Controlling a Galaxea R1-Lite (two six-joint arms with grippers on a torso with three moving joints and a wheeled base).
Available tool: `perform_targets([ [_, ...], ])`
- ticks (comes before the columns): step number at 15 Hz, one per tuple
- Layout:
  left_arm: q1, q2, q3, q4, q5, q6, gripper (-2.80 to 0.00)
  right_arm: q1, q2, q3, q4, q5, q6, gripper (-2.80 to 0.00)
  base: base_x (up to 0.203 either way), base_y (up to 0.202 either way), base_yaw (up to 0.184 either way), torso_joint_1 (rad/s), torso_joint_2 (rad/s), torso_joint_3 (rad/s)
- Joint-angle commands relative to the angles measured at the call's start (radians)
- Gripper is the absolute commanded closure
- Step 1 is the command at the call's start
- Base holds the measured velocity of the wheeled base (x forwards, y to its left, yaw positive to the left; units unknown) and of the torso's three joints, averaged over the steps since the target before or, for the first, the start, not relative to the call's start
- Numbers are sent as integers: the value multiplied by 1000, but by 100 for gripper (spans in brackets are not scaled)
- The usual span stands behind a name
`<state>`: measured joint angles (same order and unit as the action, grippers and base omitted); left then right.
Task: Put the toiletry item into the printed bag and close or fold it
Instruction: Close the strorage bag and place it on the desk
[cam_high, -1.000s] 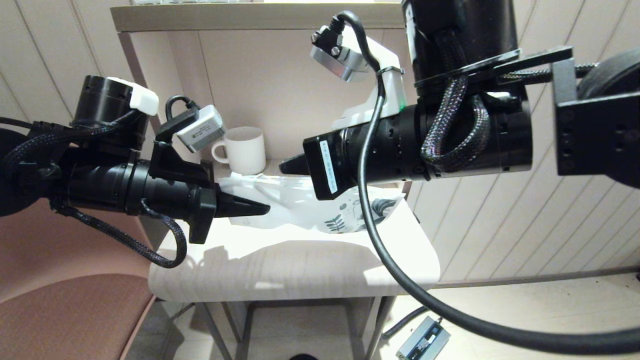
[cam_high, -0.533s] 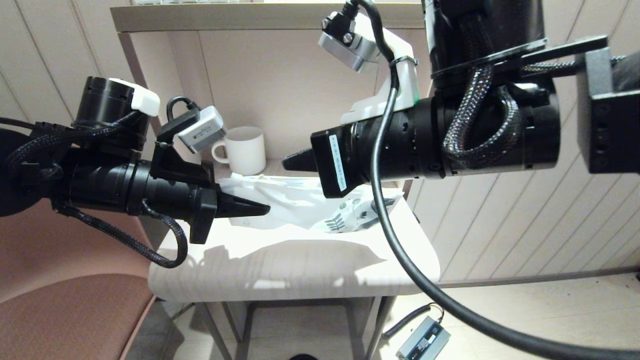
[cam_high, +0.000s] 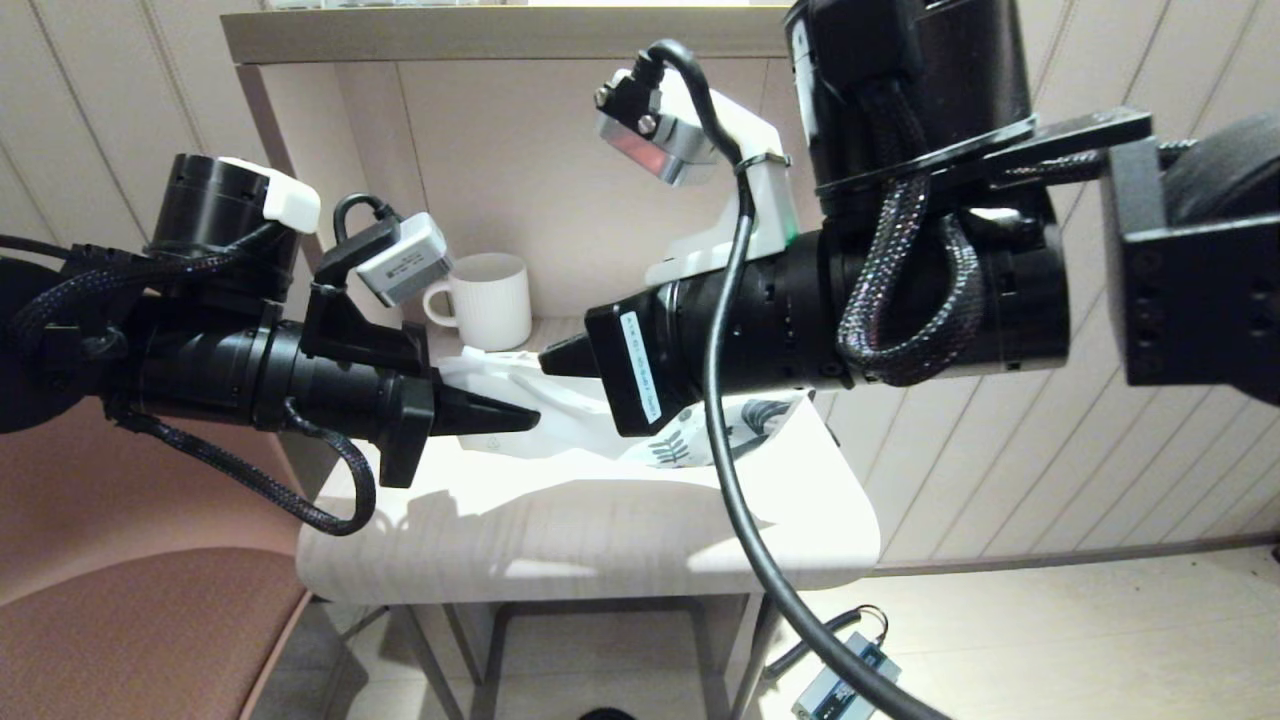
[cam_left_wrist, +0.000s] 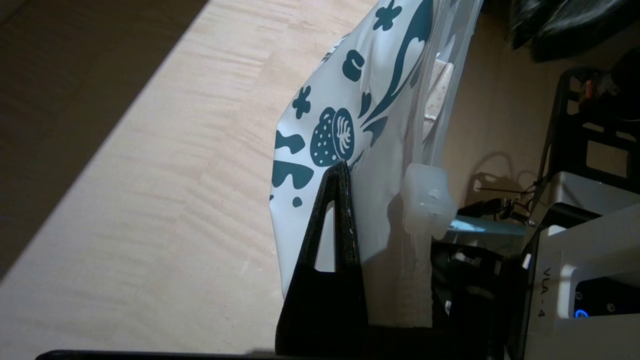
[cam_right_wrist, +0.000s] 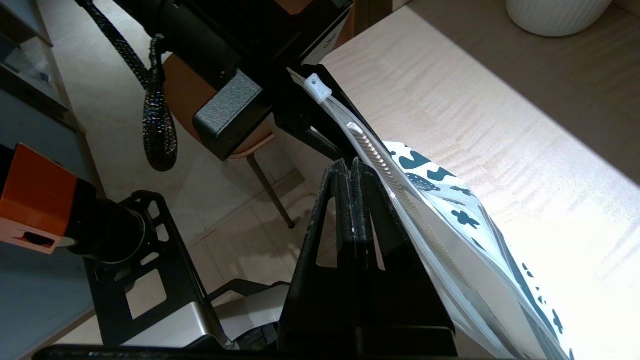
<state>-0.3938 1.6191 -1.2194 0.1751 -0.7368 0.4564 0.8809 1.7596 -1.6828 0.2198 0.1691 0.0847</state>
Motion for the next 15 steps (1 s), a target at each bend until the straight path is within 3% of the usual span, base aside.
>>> perform_targets([
  [1,0,0,0,1,-4,2,0,4,35,-2,1,1,0,0,0,0,0,0,0,0],
  [15,0,2,1,1,-6,8,0,3,28,-43,1,-2,3,0,0,0,0,0,0,0],
])
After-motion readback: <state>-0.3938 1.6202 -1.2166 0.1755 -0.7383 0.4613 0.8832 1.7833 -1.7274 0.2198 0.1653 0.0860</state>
